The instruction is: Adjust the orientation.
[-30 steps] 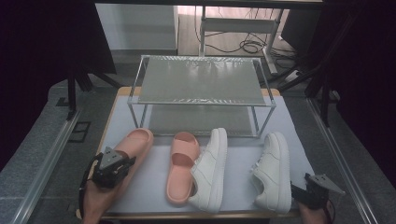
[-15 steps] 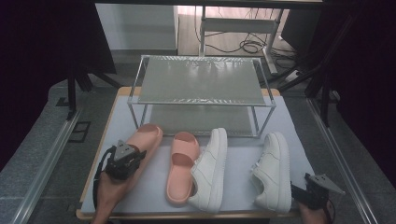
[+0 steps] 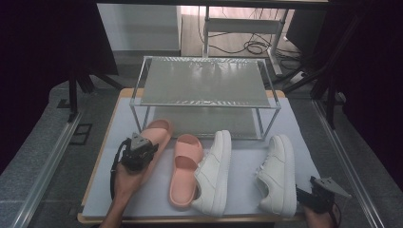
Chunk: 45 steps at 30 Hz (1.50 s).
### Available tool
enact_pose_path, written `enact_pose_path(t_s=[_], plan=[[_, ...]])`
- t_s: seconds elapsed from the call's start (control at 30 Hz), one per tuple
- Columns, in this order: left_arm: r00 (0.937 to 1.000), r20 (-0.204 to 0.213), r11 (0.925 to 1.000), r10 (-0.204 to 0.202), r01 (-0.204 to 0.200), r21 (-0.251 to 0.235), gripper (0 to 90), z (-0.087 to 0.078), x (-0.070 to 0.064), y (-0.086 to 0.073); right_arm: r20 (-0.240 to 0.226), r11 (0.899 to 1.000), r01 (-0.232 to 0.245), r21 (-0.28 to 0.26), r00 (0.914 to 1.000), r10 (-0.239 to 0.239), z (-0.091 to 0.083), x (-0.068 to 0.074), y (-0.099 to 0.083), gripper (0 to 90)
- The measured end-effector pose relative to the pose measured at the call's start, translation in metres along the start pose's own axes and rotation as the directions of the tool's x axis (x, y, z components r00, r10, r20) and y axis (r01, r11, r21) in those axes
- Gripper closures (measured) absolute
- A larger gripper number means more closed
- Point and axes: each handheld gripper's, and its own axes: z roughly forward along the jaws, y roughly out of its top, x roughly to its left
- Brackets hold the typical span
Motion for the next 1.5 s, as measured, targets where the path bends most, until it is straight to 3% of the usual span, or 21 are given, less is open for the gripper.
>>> enact_pose_path(t_s=[0.4, 0.7, 0.93, 1.1, 1.27, 1.5], plan=[[0.9980, -0.042, 0.9985, -0.047, 0.046, -0.031, 84.2, 0.037, -0.002, 0.019, 0.000, 1.000, 0.000, 0.000, 1.0000, 0.000, 0.000, 0.000, 0.000, 13.1], [0.9905, -0.108, 0.9958, -0.086, 0.081, -0.041, 83.9, 0.063, 0.001, 0.028, -0.001, 1.000, 0.001, 0.000, 1.0000, -0.001, 0.000, 0.000, 0.000, 13.1], [0.9888, -0.122, 0.9958, -0.086, 0.082, -0.039, 83.7, 0.074, 0.001, 0.035, -0.001, 1.000, 0.001, 0.000, 1.0000, -0.001, 0.000, 0.000, 0.000, 13.1], [0.9881, -0.133, 0.9970, -0.077, 0.076, -0.012, 83.6, 0.084, -0.001, 0.038, -0.001, 1.000, 0.001, 0.000, 1.0000, -0.001, 0.000, 0.000, 0.000, 13.0], [0.9903, -0.128, 0.9985, -0.054, 0.054, -0.006, 77.1, 0.084, -0.001, 0.040, -0.001, 1.000, 0.001, 0.000, 1.0000, -0.001, 0.000, 0.000, 0.000, 13.1], [0.9923, -0.104, 0.9975, -0.067, 0.065, -0.028, 66.7, 0.061, 0.003, 0.040, -0.001, 1.000, 0.001, -0.001, 1.0000, -0.001, 0.000, 0.000, 0.000, 13.1]])
